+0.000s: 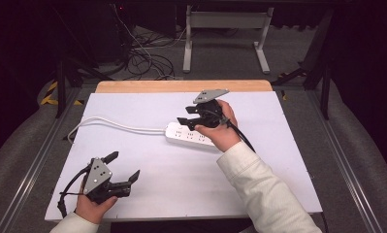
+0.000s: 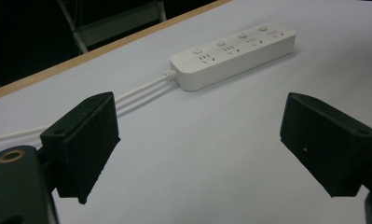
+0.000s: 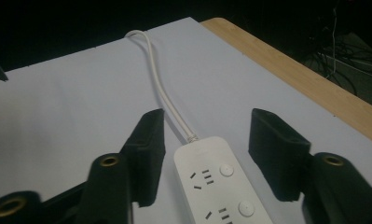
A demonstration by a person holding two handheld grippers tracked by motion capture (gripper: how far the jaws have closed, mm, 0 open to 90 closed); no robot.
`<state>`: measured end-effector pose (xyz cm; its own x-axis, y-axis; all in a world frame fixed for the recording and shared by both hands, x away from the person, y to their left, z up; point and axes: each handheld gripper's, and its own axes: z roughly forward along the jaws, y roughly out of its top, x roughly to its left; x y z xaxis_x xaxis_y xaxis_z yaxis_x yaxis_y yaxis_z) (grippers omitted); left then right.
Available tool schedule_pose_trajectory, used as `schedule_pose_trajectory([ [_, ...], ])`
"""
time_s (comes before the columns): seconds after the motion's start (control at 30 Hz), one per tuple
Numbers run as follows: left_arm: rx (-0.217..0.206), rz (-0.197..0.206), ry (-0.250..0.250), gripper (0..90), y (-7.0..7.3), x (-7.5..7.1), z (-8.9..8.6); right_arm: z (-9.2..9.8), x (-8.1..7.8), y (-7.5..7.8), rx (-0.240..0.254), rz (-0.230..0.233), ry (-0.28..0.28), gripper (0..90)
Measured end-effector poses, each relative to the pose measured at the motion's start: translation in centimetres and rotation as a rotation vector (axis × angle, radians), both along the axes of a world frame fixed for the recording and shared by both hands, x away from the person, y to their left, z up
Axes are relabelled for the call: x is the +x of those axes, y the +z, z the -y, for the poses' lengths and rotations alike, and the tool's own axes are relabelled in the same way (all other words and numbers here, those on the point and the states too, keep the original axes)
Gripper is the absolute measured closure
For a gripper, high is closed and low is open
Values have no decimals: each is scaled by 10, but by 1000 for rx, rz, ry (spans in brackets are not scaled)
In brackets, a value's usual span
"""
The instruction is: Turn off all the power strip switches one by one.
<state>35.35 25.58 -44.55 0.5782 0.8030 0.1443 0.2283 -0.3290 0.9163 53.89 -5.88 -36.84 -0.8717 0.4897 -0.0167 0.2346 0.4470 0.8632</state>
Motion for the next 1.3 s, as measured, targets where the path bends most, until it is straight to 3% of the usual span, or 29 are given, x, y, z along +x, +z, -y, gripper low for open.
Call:
schedule_pose_trajectory([
  [0.07, -14, -10, 2, 121, 0, 0, 0, 4, -4, 2, 7, 9, 12, 381],
  [0.13, -7, -5, 5, 121, 0, 0, -1, 9, -9, 4, 17, -22, -1, 316],
  [0.27, -14, -5, 7, 121, 1, -1, -1, 20, -20, 11, 32, 9, 8, 273],
  [0.37, -11, -4, 8, 120, 1, -2, -2, 30, -28, 14, 70, 19, 8, 231],
  [0.57, -16, -5, 13, 116, 2, -3, -2, 54, -42, 12, 91, 32, 7, 124],
  [0.87, 9, 10, 24, 105, 1, -3, -2, 99, -61, 2, 129, 72, 10, 71],
  [0.97, 4, 10, 25, 102, 1, -3, -2, 108, -68, -5, 106, 83, 13, 61],
  [1.3, -46, -7, 4, 91, 2, -3, -6, 139, -86, -33, 121, 59, -17, 62],
])
